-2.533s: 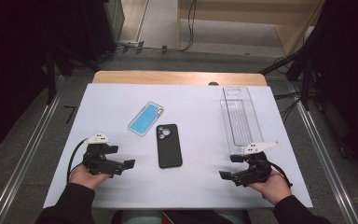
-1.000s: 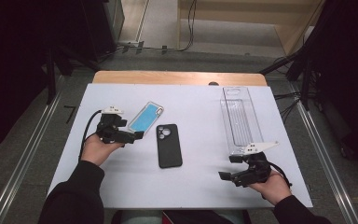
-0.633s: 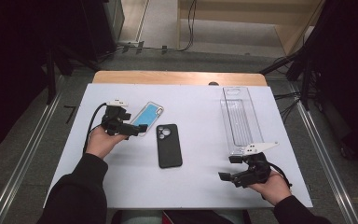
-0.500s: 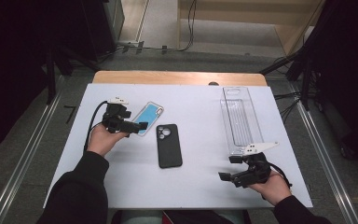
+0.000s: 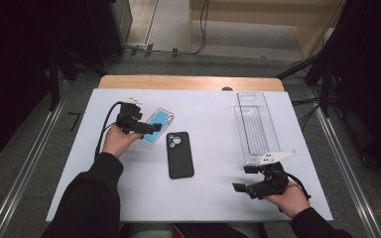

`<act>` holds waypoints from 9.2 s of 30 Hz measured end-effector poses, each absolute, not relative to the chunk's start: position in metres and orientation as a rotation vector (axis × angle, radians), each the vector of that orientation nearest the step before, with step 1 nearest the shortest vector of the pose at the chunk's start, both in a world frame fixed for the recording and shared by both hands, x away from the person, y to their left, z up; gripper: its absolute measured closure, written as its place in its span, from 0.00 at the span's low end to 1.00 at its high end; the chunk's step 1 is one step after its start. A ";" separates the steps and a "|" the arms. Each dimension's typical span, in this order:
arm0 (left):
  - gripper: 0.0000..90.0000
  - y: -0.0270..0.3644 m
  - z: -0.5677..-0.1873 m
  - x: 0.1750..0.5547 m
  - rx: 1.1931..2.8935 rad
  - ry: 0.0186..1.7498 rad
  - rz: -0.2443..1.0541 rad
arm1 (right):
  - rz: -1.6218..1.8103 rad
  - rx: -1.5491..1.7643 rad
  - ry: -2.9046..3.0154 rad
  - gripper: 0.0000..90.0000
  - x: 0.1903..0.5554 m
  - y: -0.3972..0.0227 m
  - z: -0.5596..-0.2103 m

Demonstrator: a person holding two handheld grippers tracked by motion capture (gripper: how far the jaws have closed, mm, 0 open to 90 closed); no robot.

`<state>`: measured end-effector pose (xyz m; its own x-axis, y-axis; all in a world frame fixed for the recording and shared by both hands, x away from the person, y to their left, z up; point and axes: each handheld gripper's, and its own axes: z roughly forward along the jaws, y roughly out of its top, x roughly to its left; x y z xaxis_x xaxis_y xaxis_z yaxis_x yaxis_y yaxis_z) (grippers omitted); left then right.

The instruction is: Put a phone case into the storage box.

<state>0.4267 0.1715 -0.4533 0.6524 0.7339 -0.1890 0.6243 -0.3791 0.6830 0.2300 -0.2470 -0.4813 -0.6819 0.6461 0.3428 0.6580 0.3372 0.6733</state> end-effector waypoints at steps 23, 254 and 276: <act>0.03 0.153 -0.459 0.445 2.156 1.098 0.249 | -1.306 -1.244 -2.558 0.15 0.230 -0.248 -0.481; 0.19 0.081 -0.478 0.247 1.768 1.008 0.286 | -1.396 -1.605 -1.977 0.82 0.319 -0.151 -0.441; 0.14 0.081 -0.473 0.248 1.771 0.969 0.222 | -1.436 -1.569 -1.969 0.86 0.314 -0.153 -0.426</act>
